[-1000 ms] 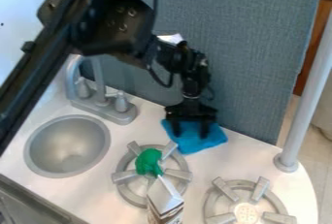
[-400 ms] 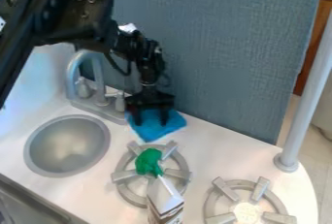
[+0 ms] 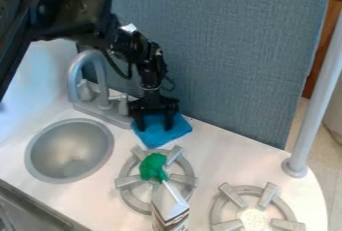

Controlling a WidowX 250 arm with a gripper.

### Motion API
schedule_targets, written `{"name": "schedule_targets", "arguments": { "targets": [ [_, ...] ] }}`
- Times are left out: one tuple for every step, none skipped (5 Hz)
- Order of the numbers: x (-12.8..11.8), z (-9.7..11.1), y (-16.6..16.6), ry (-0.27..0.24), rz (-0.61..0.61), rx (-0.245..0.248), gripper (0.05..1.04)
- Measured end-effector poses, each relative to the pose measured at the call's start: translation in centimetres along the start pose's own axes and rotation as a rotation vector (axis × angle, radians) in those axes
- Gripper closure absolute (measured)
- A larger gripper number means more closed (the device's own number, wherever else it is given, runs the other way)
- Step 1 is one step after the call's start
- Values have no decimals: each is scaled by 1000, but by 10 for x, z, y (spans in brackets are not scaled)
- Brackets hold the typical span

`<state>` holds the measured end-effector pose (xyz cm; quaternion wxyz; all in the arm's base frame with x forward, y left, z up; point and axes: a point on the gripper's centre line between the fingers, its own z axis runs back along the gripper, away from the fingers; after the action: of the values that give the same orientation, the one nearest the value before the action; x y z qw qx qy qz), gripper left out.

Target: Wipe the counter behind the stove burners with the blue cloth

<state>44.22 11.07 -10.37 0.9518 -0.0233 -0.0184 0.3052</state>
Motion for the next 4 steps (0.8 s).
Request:
{"name": "schedule_targets", "arguments": {
  "targets": [
    [-20,0,-18,36,-46,-35,78],
    [-55,2,-55,60,-127,-57,78],
    [-78,9,-96,38,-201,-85,80],
    [-78,13,-126,3,-208,-107,80]
  ]
}}
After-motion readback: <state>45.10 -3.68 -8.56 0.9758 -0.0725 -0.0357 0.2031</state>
